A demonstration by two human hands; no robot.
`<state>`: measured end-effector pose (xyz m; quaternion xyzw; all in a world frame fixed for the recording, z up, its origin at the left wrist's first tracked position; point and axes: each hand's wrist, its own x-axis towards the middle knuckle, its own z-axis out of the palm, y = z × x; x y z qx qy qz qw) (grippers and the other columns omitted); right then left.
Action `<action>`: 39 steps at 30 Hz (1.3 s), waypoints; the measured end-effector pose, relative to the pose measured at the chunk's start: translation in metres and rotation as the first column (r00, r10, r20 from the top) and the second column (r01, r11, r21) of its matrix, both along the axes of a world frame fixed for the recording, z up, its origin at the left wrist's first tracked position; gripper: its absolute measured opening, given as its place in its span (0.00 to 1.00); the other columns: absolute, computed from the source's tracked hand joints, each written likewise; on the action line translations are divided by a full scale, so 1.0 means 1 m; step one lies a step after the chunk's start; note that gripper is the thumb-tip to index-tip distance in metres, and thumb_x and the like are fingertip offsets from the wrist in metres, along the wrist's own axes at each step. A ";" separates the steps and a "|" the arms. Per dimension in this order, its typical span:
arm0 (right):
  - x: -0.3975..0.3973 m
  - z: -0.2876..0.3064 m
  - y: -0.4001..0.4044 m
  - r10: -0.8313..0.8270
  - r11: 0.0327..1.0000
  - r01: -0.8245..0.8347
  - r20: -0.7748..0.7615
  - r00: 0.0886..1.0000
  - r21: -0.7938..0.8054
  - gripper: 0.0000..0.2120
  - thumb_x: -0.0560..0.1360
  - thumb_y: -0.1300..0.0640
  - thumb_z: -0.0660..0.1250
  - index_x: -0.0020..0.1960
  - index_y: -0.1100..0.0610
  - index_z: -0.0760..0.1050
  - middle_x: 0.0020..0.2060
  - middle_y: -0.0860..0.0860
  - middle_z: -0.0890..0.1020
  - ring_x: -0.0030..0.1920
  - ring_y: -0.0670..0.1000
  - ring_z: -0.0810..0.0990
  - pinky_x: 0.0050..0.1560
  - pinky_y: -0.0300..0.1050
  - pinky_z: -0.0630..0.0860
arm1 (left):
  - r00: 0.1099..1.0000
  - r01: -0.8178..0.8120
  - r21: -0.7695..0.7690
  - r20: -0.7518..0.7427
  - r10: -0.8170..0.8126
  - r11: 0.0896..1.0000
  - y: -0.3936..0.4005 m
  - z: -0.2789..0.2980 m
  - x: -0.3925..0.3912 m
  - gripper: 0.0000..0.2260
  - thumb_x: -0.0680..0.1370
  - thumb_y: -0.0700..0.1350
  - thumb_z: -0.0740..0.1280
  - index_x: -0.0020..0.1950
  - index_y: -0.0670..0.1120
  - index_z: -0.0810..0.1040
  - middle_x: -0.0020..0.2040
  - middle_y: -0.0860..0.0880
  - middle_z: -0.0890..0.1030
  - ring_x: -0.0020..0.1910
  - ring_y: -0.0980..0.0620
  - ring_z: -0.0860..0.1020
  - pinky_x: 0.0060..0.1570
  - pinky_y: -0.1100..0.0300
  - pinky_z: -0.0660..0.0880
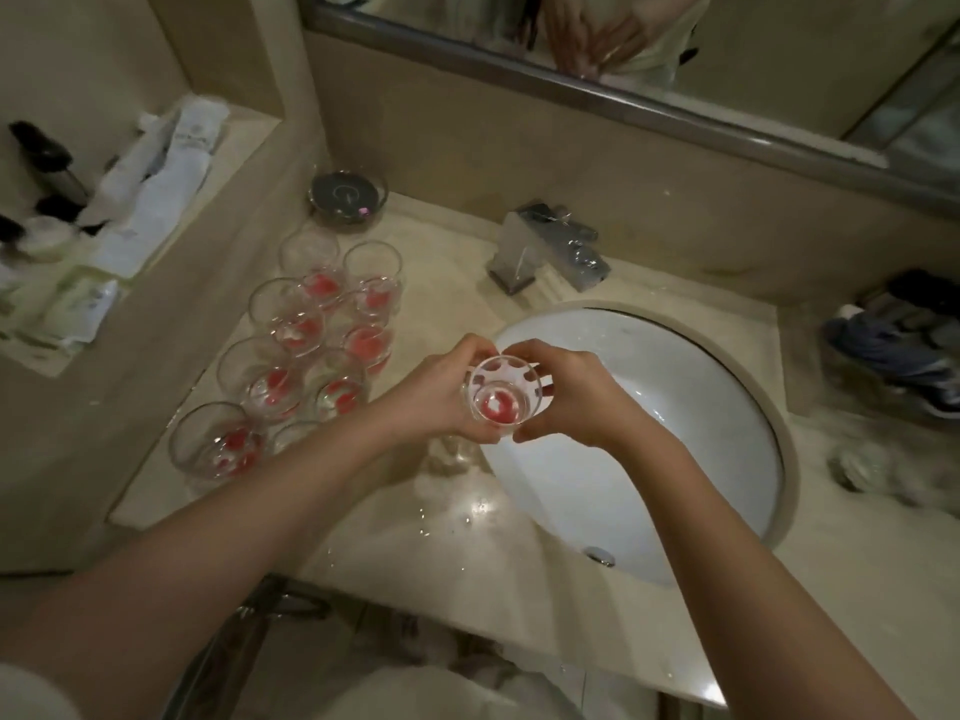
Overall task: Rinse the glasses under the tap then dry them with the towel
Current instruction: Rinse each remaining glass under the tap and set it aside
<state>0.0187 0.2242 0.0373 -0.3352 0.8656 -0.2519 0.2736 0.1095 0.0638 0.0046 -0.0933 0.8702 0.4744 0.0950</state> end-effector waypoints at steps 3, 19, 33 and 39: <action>-0.023 -0.002 0.011 0.006 0.998 -0.005 -0.010 1.000 0.055 0.38 0.59 0.61 0.82 0.66 0.52 0.72 0.55 0.50 0.81 0.54 0.51 0.78 0.54 0.47 0.77 | 1.000 0.014 -0.002 0.004 -0.014 1.000 0.012 -0.007 -0.027 0.37 0.62 0.42 0.82 0.66 0.49 0.68 0.55 0.54 0.78 0.51 0.55 0.78 0.44 0.74 0.71; -0.155 -0.038 0.053 -0.532 0.799 0.546 0.129 0.837 -0.253 0.08 0.76 0.59 0.69 0.55 0.55 0.80 0.42 0.47 0.81 0.40 0.43 0.77 0.45 0.38 0.74 | 0.923 -0.384 0.262 0.098 0.371 0.885 0.050 -0.054 -0.112 0.34 0.45 0.58 0.77 0.50 0.59 0.73 0.47 0.59 0.80 0.45 0.59 0.80 0.42 0.70 0.75; -0.206 -0.062 -0.024 -0.427 0.701 0.544 0.339 0.838 -0.461 0.13 0.77 0.63 0.67 0.60 0.58 0.80 0.46 0.41 0.80 0.42 0.30 0.76 0.45 0.28 0.72 | 0.838 -0.541 0.403 0.185 0.513 0.738 0.059 -0.073 -0.148 0.33 0.57 0.39 0.84 0.55 0.54 0.74 0.50 0.55 0.80 0.46 0.53 0.81 0.45 0.63 0.77; -0.218 -0.068 -0.026 -0.419 0.678 0.555 0.368 0.830 -0.482 0.13 0.78 0.63 0.66 0.61 0.60 0.79 0.49 0.47 0.80 0.44 0.32 0.75 0.45 0.27 0.72 | 0.829 -0.549 0.486 0.212 0.518 0.680 0.059 -0.079 -0.152 0.30 0.59 0.35 0.83 0.53 0.55 0.74 0.55 0.51 0.80 0.46 0.55 0.81 0.45 0.63 0.77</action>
